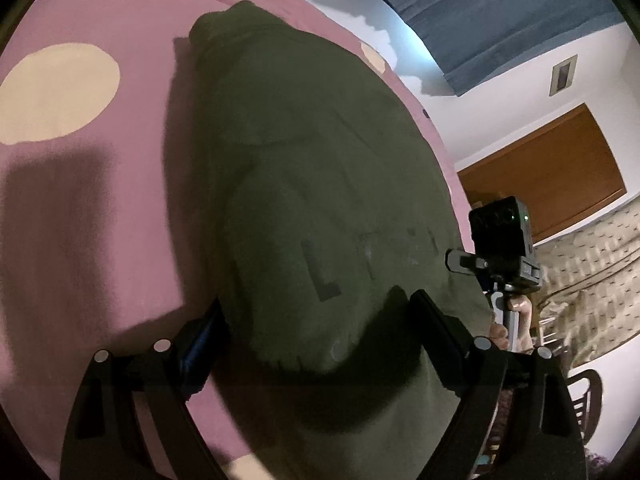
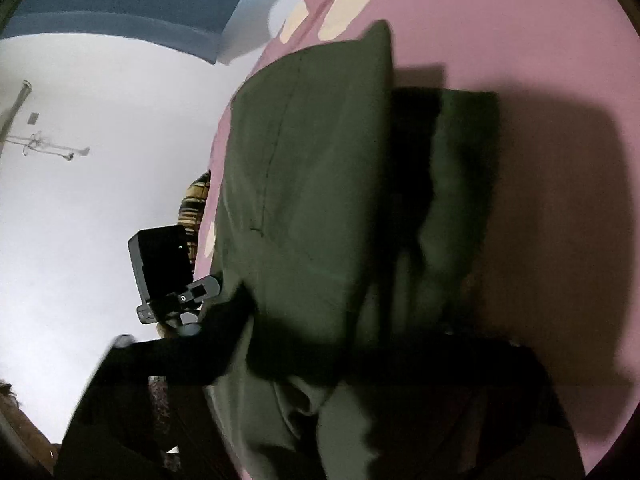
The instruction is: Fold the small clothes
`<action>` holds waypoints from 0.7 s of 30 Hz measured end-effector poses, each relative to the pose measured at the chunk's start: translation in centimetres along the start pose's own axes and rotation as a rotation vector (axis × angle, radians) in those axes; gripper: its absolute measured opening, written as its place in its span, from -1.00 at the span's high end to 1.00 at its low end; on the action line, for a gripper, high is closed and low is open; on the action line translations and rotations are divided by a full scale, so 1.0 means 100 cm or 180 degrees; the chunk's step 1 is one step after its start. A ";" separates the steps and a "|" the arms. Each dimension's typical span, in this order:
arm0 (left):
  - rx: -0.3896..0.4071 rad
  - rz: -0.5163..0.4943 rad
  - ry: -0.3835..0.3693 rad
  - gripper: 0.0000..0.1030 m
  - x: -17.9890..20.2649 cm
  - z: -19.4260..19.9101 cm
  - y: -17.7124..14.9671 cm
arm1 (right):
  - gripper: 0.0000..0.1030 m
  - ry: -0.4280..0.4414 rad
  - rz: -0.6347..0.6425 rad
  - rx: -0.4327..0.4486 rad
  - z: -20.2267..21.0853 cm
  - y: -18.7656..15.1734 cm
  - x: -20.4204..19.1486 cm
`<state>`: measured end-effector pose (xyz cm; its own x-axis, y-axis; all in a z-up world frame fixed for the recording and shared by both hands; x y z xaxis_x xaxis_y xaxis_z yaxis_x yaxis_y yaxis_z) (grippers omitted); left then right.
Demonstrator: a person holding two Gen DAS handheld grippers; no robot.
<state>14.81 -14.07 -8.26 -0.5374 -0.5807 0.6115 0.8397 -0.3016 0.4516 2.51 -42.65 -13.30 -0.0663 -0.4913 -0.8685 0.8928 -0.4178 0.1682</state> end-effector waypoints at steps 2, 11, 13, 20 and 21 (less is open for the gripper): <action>0.0023 -0.0074 0.0144 -0.55 0.006 0.001 -0.002 | 0.07 0.0037 0.0008 0.0053 0.003 -0.005 0.003; 0.0079 -0.0256 0.0556 -0.28 0.022 0.001 0.002 | 0.38 0.0092 0.0101 0.0254 0.014 -0.020 0.003; 0.0088 -0.0299 0.0619 -0.25 0.025 0.001 0.004 | 0.40 0.0088 0.0125 0.0293 0.013 -0.021 0.001; 0.0139 -0.0456 0.0711 -0.14 0.030 0.005 0.003 | 0.46 0.0033 0.0203 0.0443 0.020 -0.028 -0.007; 0.0150 -0.0480 0.0723 -0.13 0.030 0.006 0.003 | 0.46 0.0022 0.0213 0.0476 0.021 -0.030 -0.009</action>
Point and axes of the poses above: each gripper's, at about its wrist camera, not at the fingertips, and z roughly against the way its jaws point, x to its right, y to its top, the point moved 1 cm from there along -z, roughly the way its jaws point, and after that the axes turned 7 degrees about -z, right-handed, at the moved point
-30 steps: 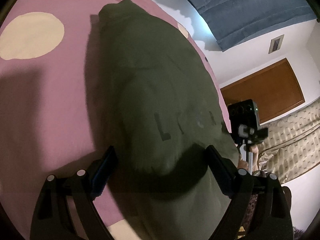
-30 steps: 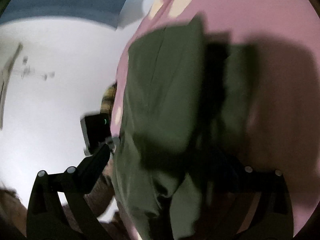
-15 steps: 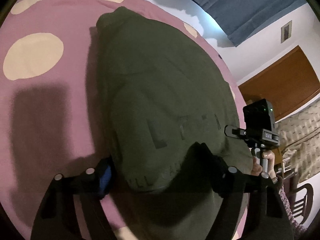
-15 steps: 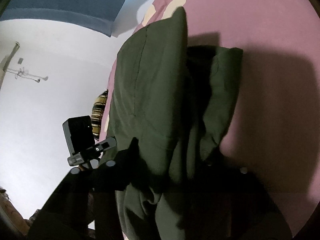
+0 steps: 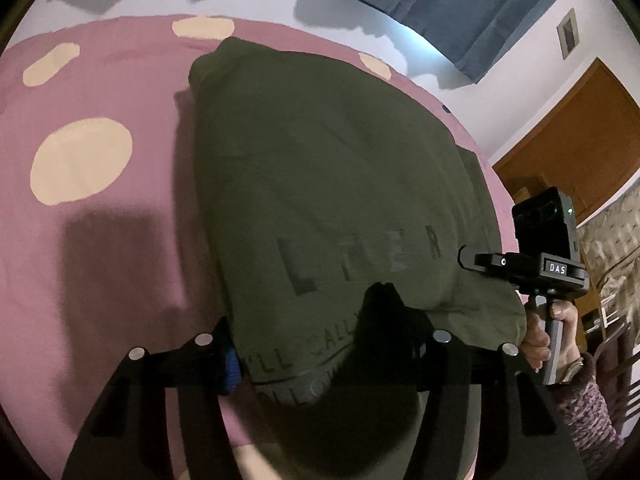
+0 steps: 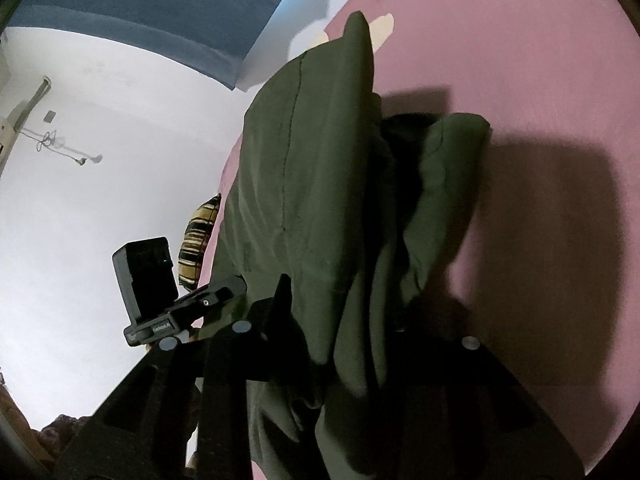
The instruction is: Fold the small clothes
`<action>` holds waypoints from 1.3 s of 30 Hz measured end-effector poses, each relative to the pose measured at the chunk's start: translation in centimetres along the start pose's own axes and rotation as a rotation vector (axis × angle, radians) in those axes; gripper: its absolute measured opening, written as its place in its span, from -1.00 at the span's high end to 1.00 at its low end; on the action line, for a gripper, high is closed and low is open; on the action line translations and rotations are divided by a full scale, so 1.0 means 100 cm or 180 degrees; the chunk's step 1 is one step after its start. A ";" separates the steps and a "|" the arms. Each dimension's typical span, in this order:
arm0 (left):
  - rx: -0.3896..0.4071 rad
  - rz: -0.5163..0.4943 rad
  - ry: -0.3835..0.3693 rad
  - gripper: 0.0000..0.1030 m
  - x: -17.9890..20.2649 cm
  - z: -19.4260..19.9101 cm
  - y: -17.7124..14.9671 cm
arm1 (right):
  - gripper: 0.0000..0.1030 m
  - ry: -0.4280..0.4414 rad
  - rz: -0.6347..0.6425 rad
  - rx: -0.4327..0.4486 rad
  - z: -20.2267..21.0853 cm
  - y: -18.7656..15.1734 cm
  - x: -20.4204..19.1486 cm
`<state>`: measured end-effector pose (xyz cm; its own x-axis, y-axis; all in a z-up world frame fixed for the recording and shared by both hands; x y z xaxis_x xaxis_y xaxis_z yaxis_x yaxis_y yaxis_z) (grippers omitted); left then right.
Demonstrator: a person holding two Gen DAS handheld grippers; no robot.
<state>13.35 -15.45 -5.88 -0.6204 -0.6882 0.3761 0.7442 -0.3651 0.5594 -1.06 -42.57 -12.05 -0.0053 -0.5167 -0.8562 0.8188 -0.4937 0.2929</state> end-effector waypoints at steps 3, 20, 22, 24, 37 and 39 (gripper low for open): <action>0.0022 -0.0030 0.0035 -0.11 0.002 0.005 0.002 | 0.47 0.0013 0.0002 0.0053 0.002 -0.005 -0.004; 0.0208 0.0163 0.0432 -0.08 -0.063 0.067 0.007 | 0.50 0.0248 0.0093 -0.0156 -0.067 0.028 -0.017; 0.0196 0.0217 0.0436 -0.08 -0.075 0.068 0.009 | 0.50 0.0247 0.0078 -0.0181 -0.076 0.032 -0.016; 0.0155 0.0262 0.0445 -0.08 -0.086 0.064 0.009 | 0.51 0.0227 0.0023 -0.0221 -0.088 0.036 -0.010; 0.0146 0.0385 0.0272 -0.13 -0.106 0.052 -0.003 | 0.51 0.0404 -0.0276 -0.0255 -0.094 0.036 0.023; 0.0146 0.0389 0.0283 -0.14 -0.106 0.052 -0.003 | 0.51 0.0417 -0.0294 -0.0250 -0.092 0.036 0.024</action>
Point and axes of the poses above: each gripper's, at about its wrist camera, not at the fingertips, and z roughly against the way its jaws point, x to its right, y to its top, the point moved 1 cm from there along -z, roughly the way its jaws point, and after that the axes turned 7 degrees about -z, right-handed, at the moved point
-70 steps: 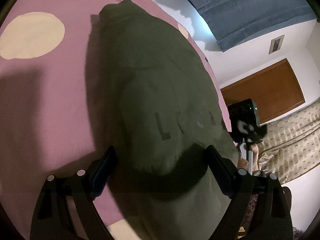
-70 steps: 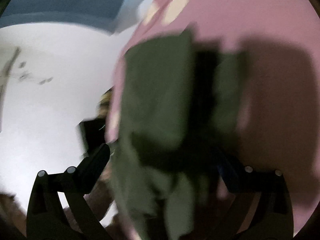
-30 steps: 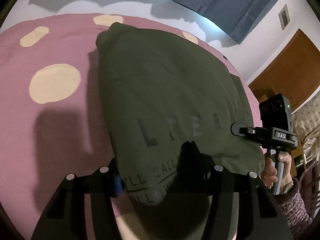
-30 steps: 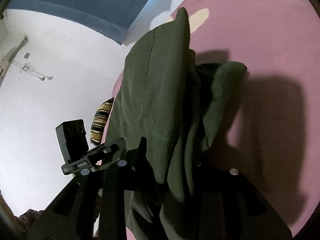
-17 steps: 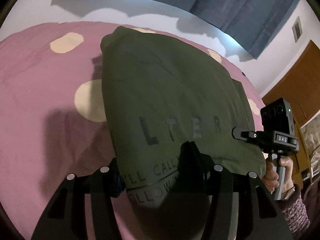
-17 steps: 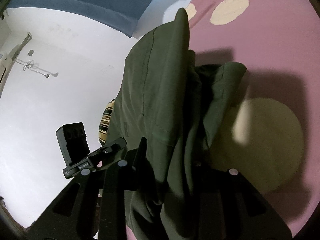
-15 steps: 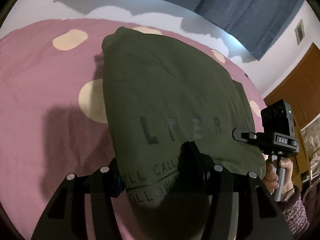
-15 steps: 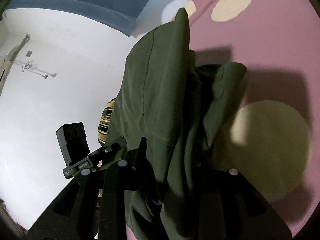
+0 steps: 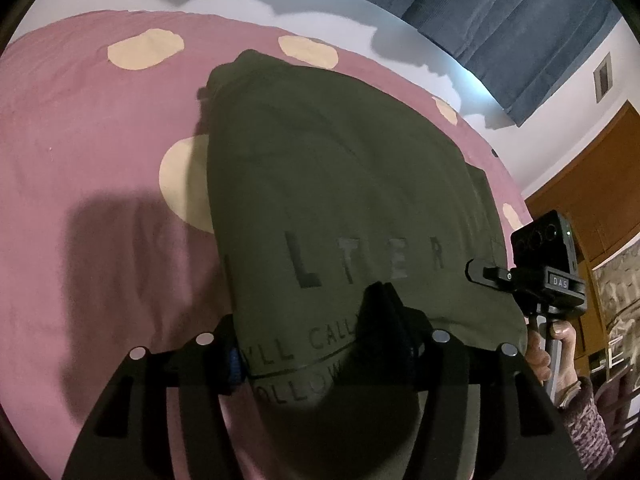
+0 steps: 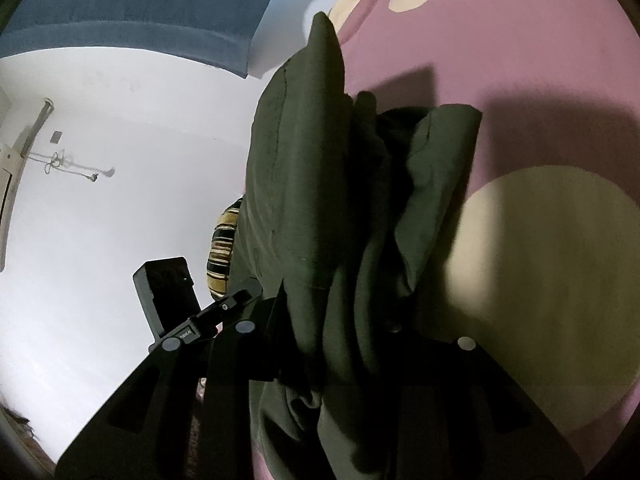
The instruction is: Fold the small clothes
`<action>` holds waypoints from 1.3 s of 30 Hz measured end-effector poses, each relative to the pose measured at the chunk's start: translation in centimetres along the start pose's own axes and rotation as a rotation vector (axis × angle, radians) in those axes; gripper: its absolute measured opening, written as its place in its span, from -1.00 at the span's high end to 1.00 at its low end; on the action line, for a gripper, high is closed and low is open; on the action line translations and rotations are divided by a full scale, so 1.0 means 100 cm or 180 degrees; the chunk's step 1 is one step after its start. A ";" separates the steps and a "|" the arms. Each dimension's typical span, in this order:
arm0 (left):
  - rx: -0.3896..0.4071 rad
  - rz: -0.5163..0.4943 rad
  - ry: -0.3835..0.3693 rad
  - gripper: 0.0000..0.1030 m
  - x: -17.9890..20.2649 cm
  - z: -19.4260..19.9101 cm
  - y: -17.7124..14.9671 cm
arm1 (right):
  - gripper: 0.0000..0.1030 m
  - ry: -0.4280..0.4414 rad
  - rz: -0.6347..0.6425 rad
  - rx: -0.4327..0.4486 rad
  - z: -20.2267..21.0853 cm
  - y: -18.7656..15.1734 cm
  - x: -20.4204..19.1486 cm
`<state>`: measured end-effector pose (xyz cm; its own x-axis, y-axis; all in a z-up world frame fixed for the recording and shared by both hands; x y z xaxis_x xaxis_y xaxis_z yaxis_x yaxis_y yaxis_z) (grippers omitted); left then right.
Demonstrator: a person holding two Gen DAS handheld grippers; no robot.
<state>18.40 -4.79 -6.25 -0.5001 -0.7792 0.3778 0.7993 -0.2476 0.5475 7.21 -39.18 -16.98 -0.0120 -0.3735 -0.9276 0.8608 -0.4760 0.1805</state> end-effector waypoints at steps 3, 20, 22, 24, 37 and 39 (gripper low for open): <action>-0.0004 -0.0007 0.0009 -0.14 0.000 0.000 0.002 | 0.50 0.0017 -0.0013 -0.0003 0.000 0.000 -0.001; 0.0136 0.0032 -0.0323 -0.62 -0.005 0.040 -0.051 | -0.47 -0.0375 0.0282 -0.0013 0.030 -0.047 -0.028; 0.0118 0.0085 -0.0359 -0.63 -0.006 0.039 -0.061 | -0.49 -0.0430 0.0335 -0.0035 0.030 -0.058 -0.028; 0.0113 0.0174 -0.0437 -0.62 -0.009 0.037 -0.063 | -0.49 -0.0501 0.0409 -0.0029 0.027 -0.066 -0.029; 0.0056 -0.0087 -0.0120 -0.04 0.012 0.052 -0.057 | 0.54 -0.0475 0.0520 0.0009 0.025 -0.087 -0.054; 0.0029 -0.0143 -0.0090 -0.04 0.011 0.047 -0.060 | 0.54 -0.0437 0.0480 -0.0028 0.023 -0.090 -0.047</action>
Point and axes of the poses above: each gripper's, at about its wrist camera, not at the fingertips, and z roughly against the way its jaws point, x to its right, y to its top, the point moved 1 cm from there along -z, roughly the way its jaws point, and after that the axes turned 7 degrees about -z, right-handed, at the moved point
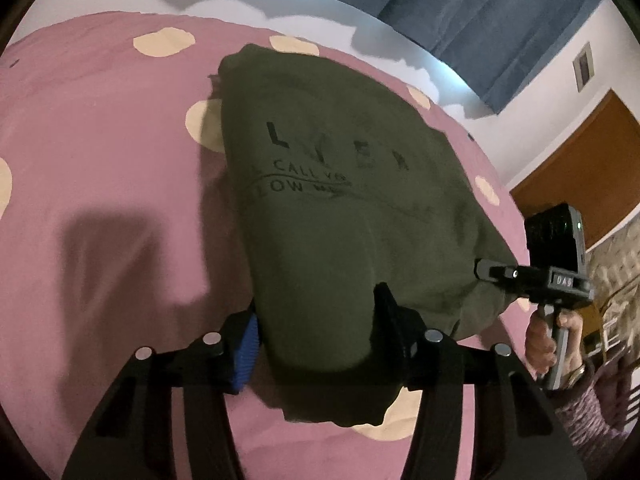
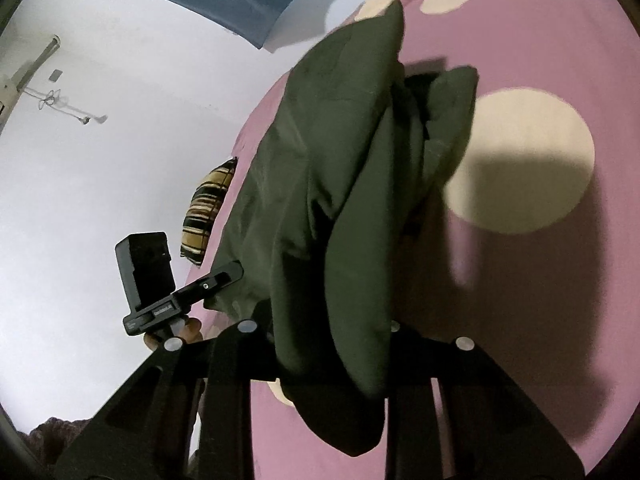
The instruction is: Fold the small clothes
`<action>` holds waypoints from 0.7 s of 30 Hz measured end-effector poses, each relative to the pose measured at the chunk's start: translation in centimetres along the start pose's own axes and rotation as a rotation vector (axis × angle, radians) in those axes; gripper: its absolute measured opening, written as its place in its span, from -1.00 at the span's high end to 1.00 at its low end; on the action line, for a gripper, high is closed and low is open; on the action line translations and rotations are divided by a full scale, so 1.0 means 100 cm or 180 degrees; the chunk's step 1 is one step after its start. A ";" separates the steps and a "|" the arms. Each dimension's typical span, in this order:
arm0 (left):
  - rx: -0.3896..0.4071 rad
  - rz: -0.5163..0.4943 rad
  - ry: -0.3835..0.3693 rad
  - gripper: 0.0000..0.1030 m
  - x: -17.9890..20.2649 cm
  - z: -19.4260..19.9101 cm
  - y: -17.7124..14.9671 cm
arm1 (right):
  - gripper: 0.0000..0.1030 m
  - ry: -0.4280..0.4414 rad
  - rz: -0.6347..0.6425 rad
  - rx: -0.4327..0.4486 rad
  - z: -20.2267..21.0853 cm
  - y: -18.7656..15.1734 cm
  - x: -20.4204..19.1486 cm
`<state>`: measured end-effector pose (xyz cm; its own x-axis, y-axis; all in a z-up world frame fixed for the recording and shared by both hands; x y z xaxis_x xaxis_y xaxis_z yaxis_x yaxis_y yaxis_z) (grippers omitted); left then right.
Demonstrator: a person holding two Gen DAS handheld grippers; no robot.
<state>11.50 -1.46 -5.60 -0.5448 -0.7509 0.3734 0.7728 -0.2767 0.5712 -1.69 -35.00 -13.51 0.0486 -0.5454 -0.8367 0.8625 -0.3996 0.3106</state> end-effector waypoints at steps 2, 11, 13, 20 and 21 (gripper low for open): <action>-0.0005 -0.0056 0.0042 -0.05 -0.003 -0.004 -0.007 | 0.54 0.0035 -0.0084 -0.0030 -0.005 -0.002 0.011; 0.0063 -0.0109 0.0058 -0.09 -0.005 -0.009 -0.012 | 0.54 0.0248 -0.0300 -0.0020 -0.020 0.002 0.024; 0.0074 -0.0116 0.0066 -0.09 -0.005 -0.009 -0.012 | 0.54 0.0255 -0.0291 -0.0017 -0.018 0.006 0.029; 0.0083 -0.0124 0.0093 -0.15 -0.007 -0.010 -0.012 | 0.53 0.0300 -0.0299 0.0005 -0.014 0.004 0.028; 0.0094 -0.0116 0.0114 -0.17 -0.008 -0.010 -0.011 | 0.53 0.0313 -0.0294 0.0011 -0.014 0.003 0.028</action>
<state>11.39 -1.18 -7.31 -0.5601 -0.7617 0.3257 0.7424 -0.2870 0.6054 -0.56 -35.61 -16.40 0.0185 -0.4315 -0.9019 0.8638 -0.4473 0.2317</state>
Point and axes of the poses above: each gripper's, at about its wrist camera, not at the fingertips, and z roughly against the way its jaws point, x to its right, y to its top, the point moved 1 cm from there along -z, roughly the way its jaws point, and after that the axes turned 7 degrees about -z, right-handed, at the moved point
